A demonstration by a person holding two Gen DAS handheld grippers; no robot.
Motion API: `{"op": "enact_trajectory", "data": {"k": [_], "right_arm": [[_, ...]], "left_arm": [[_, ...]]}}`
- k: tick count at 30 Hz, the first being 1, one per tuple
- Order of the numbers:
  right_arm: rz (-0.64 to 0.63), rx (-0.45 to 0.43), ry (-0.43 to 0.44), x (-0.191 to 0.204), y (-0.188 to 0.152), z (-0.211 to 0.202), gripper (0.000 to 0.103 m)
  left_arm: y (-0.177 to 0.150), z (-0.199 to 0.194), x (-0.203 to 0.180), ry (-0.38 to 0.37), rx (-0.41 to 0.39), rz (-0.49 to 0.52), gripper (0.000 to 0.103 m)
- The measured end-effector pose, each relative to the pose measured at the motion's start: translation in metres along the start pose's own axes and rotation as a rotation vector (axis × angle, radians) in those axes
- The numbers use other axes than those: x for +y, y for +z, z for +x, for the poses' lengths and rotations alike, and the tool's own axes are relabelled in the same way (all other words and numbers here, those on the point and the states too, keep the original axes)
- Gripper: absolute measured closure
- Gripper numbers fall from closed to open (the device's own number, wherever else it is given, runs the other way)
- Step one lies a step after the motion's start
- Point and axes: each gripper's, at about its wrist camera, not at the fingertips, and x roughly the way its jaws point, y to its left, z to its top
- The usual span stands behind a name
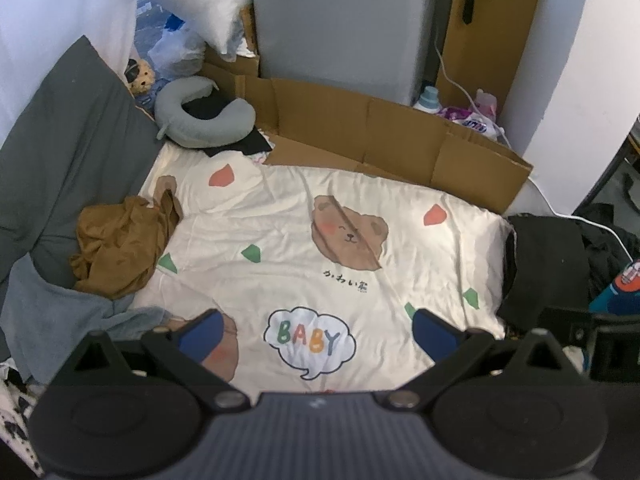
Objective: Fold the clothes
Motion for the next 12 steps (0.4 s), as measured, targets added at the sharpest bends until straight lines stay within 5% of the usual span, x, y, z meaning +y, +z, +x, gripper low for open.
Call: {"op": "enact_trajectory", "data": {"k": [12], "right_arm": [[0.016, -0.01, -0.002, -0.0026, -0.0014, -0.0024, 0.001]], "left_arm": [[-0.0002, 0.0012, 0.0022, -0.006, 0.004, -0.003, 0.001]]}}
